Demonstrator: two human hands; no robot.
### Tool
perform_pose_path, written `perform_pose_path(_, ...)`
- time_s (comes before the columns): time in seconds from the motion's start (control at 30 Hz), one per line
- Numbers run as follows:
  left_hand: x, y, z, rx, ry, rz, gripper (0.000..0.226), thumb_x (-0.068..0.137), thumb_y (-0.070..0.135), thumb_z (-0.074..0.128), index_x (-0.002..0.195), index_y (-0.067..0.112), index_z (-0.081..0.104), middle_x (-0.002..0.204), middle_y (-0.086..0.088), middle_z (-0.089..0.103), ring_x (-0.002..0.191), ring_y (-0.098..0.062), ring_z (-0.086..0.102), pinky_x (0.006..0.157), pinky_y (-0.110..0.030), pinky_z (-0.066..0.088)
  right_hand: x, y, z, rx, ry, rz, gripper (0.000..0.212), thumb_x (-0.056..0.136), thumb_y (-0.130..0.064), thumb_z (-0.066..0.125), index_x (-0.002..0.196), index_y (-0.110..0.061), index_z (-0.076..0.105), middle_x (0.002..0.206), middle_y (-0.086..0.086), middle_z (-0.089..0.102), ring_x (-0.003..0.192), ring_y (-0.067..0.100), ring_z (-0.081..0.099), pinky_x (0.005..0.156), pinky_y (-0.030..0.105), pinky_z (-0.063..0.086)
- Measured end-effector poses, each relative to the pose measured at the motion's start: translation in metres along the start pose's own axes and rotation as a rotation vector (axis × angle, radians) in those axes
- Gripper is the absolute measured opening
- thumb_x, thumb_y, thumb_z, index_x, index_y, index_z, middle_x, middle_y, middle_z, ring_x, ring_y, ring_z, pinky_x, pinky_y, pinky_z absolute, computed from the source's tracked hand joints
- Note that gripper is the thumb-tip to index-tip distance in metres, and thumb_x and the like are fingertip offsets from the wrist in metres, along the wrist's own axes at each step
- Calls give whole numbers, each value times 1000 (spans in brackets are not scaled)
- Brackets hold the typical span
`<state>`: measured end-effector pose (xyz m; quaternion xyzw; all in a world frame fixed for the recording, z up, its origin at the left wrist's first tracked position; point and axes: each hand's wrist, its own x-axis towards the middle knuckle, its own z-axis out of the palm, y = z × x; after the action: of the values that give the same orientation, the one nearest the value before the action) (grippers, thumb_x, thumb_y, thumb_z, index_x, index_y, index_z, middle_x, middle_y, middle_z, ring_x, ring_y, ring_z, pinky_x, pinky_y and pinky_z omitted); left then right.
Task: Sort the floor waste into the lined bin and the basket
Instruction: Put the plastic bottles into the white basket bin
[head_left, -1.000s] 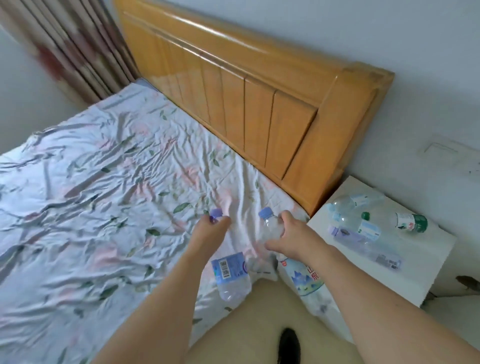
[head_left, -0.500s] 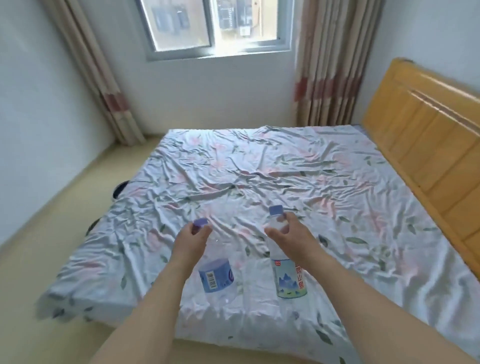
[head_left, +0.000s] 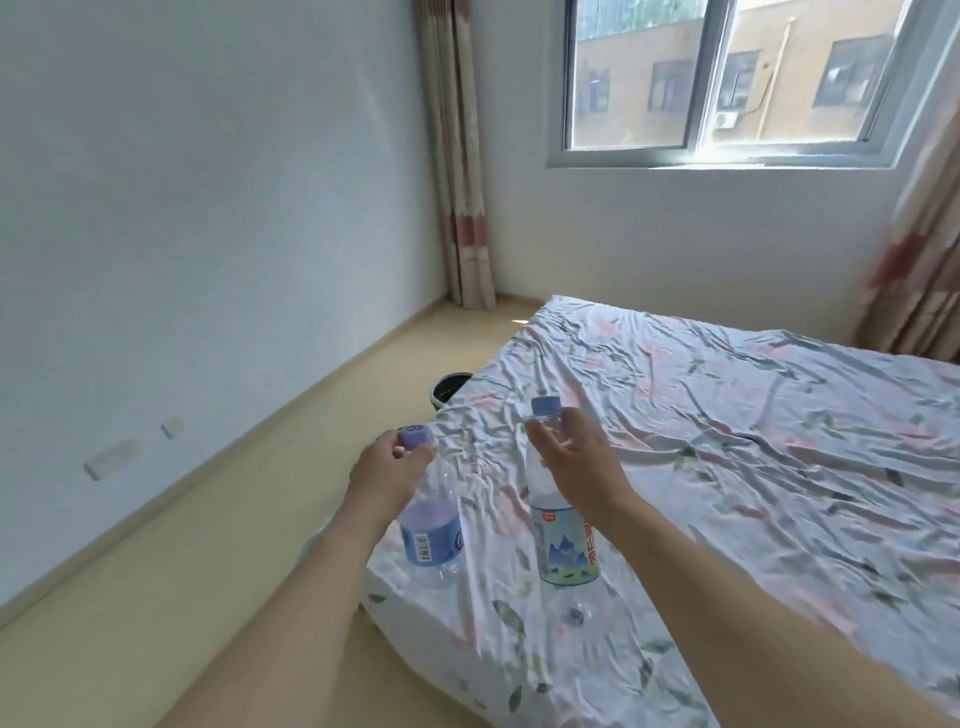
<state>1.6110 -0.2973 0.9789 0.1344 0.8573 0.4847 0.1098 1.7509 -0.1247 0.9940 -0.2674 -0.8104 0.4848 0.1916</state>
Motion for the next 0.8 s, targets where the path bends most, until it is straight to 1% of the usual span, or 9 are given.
perform_pose_path(0.07, 42, -2, -16, 33, 6, 20, 22, 88, 35, 64, 104, 20, 60, 94, -1, 63, 89, -24, 60, 78, -33, 47, 38, -12, 26, 30, 20, -10, 34, 94, -49, 48, 102, -15, 49, 91, 0, 60, 85, 19, 58, 62, 28, 38)
perform_pose_path(0.13, 81, -3, -28, 68, 12, 46, 19, 89, 32, 62, 98, 14, 58, 90, -4, 61, 80, -22, 56, 69, -31, 43, 76, -22, 48, 29, 44, -21, 36, 94, -47, 48, 108, -14, 50, 91, 0, 60, 84, 19, 59, 62, 28, 38)
perform_pose_path(0.23, 136, -2, -56, 150, 9, 72, 16, 90, 30, 61, 91, 15, 54, 82, 0, 56, 74, -19, 51, 60, -28, 37, 133, -40, 86, 76, 61, -5, 27, 94, -40, 51, 102, -14, 51, 91, -2, 56, 78, 13, 52, 61, 26, 37)
perform_pose_path(0.3, 179, -4, -82, 210, 3, 55, 20, 88, 33, 62, 94, 16, 55, 86, 0, 59, 73, -17, 52, 60, -28, 38, 172, -56, 117, 104, 26, 16, 22, 93, -37, 53, 102, -17, 52, 94, -2, 56, 77, 12, 52, 64, 28, 39)
perform_pose_path(0.37, 221, -8, -113, 260, 12, 59, 23, 86, 34, 62, 97, 14, 56, 88, 0, 60, 72, -16, 51, 60, -27, 38, 207, -75, 152, 137, 2, 24, 21, 92, -34, 54, 104, -17, 54, 92, -4, 56, 72, 10, 50, 62, 27, 39)
perform_pose_path(0.43, 245, -8, -133, 246, 32, 64, 23, 86, 32, 62, 98, 13, 56, 88, 2, 59, 73, -16, 51, 61, -26, 39, 227, -87, 171, 163, -20, 15, 21, 92, -30, 55, 105, -14, 55, 88, -4, 55, 71, 10, 48, 61, 25, 36)
perform_pose_path(0.5, 277, -19, -159, 247, 29, 53, 21, 87, 31, 61, 98, 14, 56, 89, 3, 58, 74, -16, 51, 62, -25, 40, 252, -101, 204, 153, -76, 20, 23, 91, -26, 56, 107, -10, 56, 91, 1, 58, 78, 14, 51, 65, 26, 37)
perform_pose_path(0.6, 329, -49, -203, 257, 26, 8, 23, 86, 30, 59, 99, 12, 55, 89, 2, 57, 73, -16, 49, 62, -26, 40, 290, -128, 260, 110, -159, 41, 28, 91, -23, 57, 114, -10, 57, 107, 9, 63, 93, 25, 58, 73, 31, 41)
perform_pose_path(0.8, 438, -107, -291, 237, 8, 18, 17, 85, 28, 59, 96, 15, 55, 100, -3, 63, 84, -19, 56, 66, -26, 42, 362, -172, 377, 64, -160, 28, 30, 92, -26, 59, 120, -15, 55, 103, -2, 59, 94, 18, 55, 82, 34, 44)
